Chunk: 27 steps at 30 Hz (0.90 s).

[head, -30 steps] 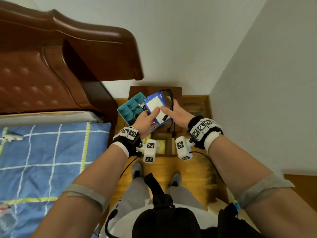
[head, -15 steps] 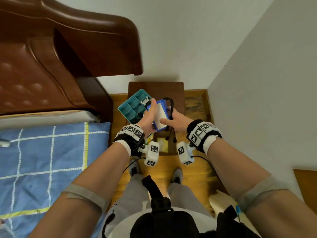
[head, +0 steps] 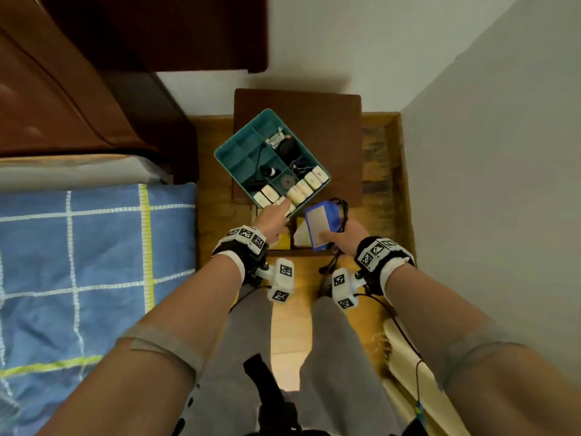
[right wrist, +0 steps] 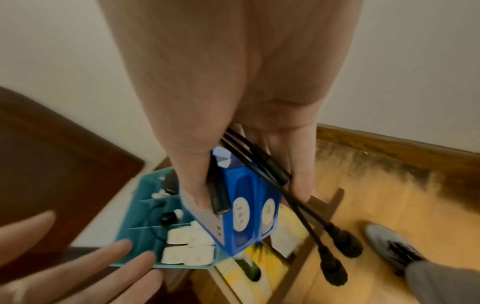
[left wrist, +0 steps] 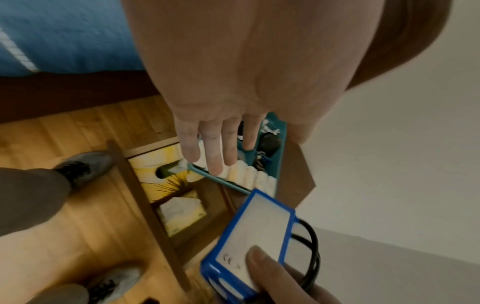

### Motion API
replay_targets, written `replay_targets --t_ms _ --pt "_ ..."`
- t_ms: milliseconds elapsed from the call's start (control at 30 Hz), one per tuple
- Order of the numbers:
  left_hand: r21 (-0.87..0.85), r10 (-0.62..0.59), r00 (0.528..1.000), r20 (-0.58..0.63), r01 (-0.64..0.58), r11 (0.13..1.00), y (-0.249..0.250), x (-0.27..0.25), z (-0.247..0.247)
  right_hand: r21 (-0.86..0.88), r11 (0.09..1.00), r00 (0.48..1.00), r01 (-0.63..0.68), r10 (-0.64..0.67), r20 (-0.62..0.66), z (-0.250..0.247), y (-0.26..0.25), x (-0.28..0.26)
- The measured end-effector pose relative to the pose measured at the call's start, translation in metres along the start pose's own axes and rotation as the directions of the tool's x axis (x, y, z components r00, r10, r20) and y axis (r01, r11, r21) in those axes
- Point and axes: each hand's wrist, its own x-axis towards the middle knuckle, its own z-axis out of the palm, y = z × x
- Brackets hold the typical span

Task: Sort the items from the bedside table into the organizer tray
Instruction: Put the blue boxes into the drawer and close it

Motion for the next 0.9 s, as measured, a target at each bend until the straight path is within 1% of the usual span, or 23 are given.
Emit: replay_targets --t_ms 67,133,200,300,367,500,633,700,733,833,900 --pt "-0.034 -0.08 0.995 -0.052 0.078 0.996 -0.032 0.027 -0.001 -0.009 0.997 0.997 -0.073 0.073 0.013 0.013 0.021 0.03" --pt "-0.112 -0.191 0.981 -0.045 0.185 0.976 -0.062 0.048 0.002 -0.033 0.989 0.988 -0.147 0.149 0.04 0.026 0.043 0.058" --pt "-0.154 -0.241 0.969 -0.044 0.232 0.961 -0.085 0.069 0.008 -0.015 0.982 0.981 -0.189 0.19 0.046 0.038 0.062 0.086" --pt "-0.212 -0.243 0.968 -0.056 0.227 0.951 -0.108 0.1 0.019 -0.025 0.977 0.977 -0.213 0.213 0.007 0.052 0.083 0.128" --pt "-0.23 -0.25 0.967 -0.051 0.232 0.945 -0.118 0.117 0.026 -0.045 0.978 0.979 -0.202 0.201 -0.034 0.058 0.089 0.151" --pt "-0.254 -0.255 0.963 -0.081 0.228 0.94 -0.141 0.142 0.033 -0.039 0.976 0.974 -0.216 0.213 -0.075 0.066 0.094 0.189" --pt "-0.252 -0.265 0.958 -0.106 0.231 0.94 -0.162 0.157 0.034 0.123 0.954 0.958 -0.274 0.281 -0.05 0.067 0.098 0.212" --pt "-0.258 -0.268 0.958 -0.099 0.235 0.937 -0.171 0.162 0.032 0.19 0.943 0.96 -0.274 0.281 -0.013 0.075 0.096 0.221" --pt "-0.253 -0.267 0.959 -0.099 0.235 0.939 -0.175 0.165 0.031 0.197 0.943 0.961 -0.267 0.276 -0.016 0.082 0.095 0.226" --pt "-0.251 -0.27 0.957 -0.103 0.238 0.938 -0.183 0.171 0.026 0.116 0.966 0.964 -0.231 0.244 -0.11 0.098 0.092 0.236" --pt "-0.25 -0.274 0.956 -0.105 0.241 0.938 -0.187 0.174 0.022 0.063 0.972 0.956 -0.227 0.235 -0.175 0.099 0.092 0.238"
